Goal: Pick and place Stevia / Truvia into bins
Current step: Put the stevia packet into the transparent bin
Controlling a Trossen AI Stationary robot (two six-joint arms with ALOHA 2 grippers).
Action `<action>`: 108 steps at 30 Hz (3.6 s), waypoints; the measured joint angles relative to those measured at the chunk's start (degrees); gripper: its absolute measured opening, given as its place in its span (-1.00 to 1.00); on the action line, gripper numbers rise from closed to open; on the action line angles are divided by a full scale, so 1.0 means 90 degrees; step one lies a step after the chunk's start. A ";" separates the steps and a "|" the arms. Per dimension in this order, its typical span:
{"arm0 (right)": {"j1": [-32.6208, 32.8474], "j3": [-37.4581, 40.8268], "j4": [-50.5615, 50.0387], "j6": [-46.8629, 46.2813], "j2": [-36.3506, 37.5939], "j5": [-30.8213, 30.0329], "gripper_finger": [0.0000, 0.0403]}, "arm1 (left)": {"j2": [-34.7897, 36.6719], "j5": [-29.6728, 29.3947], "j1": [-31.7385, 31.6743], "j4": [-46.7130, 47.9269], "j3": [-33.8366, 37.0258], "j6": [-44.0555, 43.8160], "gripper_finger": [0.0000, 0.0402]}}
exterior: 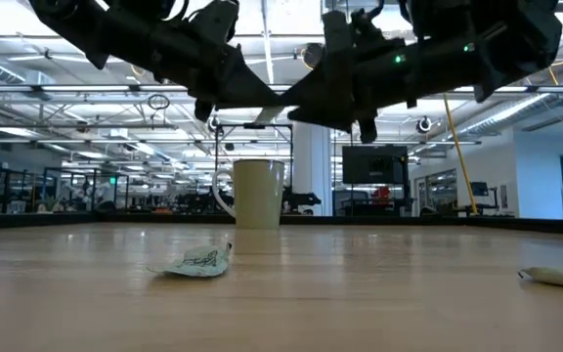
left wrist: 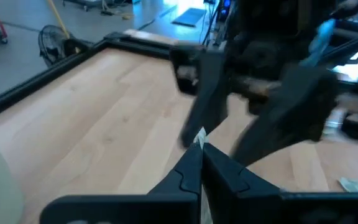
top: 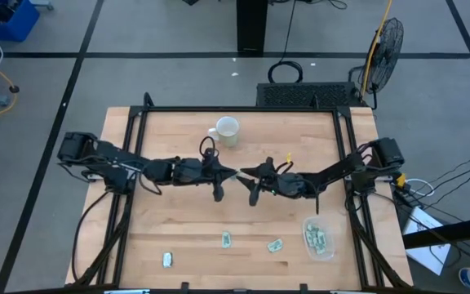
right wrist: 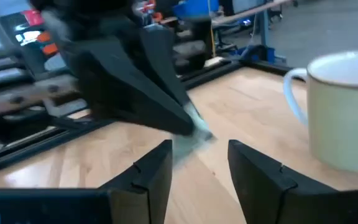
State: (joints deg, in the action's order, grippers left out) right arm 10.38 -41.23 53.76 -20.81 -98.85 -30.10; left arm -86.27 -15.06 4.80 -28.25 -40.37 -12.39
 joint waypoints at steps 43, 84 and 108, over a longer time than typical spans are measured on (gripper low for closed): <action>-0.0572 -0.0005 0.0634 0.0222 -0.0321 0.1702 -0.98 | 0.0057 0.0020 0.0005 -0.0204 -0.0004 0.0325 -0.79; 0.3175 -0.0005 -0.8443 -0.5699 0.3950 0.2846 -1.00 | 0.1794 0.0500 0.0005 0.2167 -0.0004 0.0245 -0.15; 0.4312 0.0000 -0.9771 -0.6983 0.3456 0.3009 -0.98 | 0.1794 0.0280 0.0005 0.2169 -0.0004 -0.0196 -0.15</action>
State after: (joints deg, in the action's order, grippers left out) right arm 49.19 -41.23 -34.18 -83.65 -67.74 -3.02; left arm -70.13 -12.53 4.84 -8.73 -40.40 -14.15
